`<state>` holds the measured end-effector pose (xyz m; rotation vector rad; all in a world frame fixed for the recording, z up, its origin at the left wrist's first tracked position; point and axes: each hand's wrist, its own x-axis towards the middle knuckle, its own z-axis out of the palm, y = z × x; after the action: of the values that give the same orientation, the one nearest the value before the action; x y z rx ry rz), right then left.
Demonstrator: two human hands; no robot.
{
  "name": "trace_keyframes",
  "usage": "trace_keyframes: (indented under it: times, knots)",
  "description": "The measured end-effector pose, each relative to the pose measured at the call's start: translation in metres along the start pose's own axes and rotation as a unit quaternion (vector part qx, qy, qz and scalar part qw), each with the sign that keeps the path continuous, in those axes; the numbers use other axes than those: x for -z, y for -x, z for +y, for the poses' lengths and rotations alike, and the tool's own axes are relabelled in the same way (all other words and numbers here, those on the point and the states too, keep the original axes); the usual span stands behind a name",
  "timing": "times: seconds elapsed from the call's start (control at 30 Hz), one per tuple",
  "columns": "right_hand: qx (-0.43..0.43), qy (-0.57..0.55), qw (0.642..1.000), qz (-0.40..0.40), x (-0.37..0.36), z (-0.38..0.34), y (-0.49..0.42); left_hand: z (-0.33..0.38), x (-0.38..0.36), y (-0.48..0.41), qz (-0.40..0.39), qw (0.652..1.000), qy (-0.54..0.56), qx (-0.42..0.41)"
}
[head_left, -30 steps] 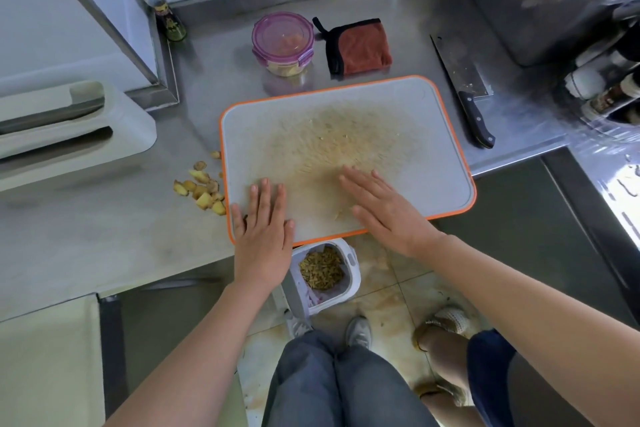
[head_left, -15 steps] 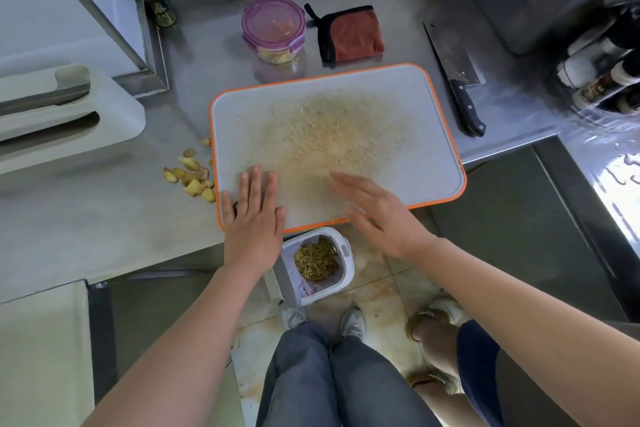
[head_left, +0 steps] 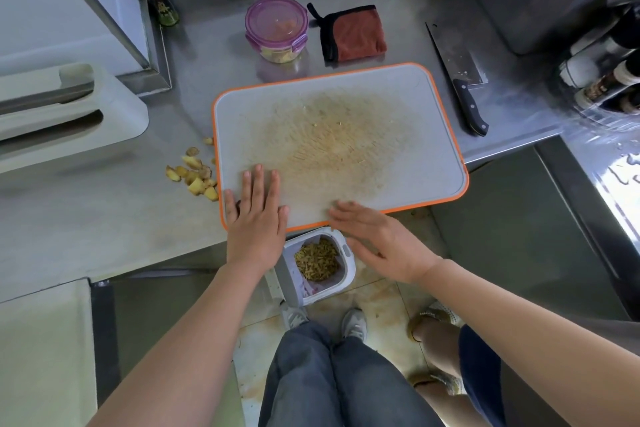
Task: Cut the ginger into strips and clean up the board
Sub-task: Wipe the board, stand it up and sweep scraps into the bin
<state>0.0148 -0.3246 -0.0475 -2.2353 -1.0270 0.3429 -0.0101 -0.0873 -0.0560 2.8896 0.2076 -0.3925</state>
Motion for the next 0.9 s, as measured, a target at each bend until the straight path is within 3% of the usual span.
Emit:
trace_keyframes:
  times: [0.13, 0.3, 0.4, 0.53, 0.67, 0.8, 0.9]
  knots:
    - [-0.059, 0.012, 0.996, 0.058, 0.006, 0.001, -0.014, -0.001, 0.000, 0.001, 0.002, 1.000, 0.008, -0.001]
    - [-0.021, -0.007, 0.999, 0.033, 0.008, -0.003, -0.015, -0.001, 0.000, 0.001, 0.004, 1.000, 0.005, -0.003]
    - [-0.074, -0.007, 0.996, 0.058, 0.010, 0.000, -0.020, -0.001, 0.000, 0.000, 0.000, 1.000, 0.009, -0.002]
    - [-0.027, -0.026, 0.999, 0.029, 0.005, -0.007, -0.009, -0.001, -0.001, 0.000, 0.002, 1.000, 0.001, -0.002]
    - [-0.085, -0.025, 0.994, 0.062, 0.008, -0.004, -0.022, -0.002, -0.003, 0.000, 0.010, 1.000, 0.001, -0.005]
    - [-0.022, -0.037, 0.999, 0.022, 0.003, -0.010, -0.013, -0.003, -0.005, 0.000, 0.014, 1.000, -0.007, -0.007]
    - [-0.069, -0.029, 0.995, 0.064, 0.007, -0.003, -0.019, -0.002, -0.004, -0.001, 0.011, 1.000, -0.006, -0.006]
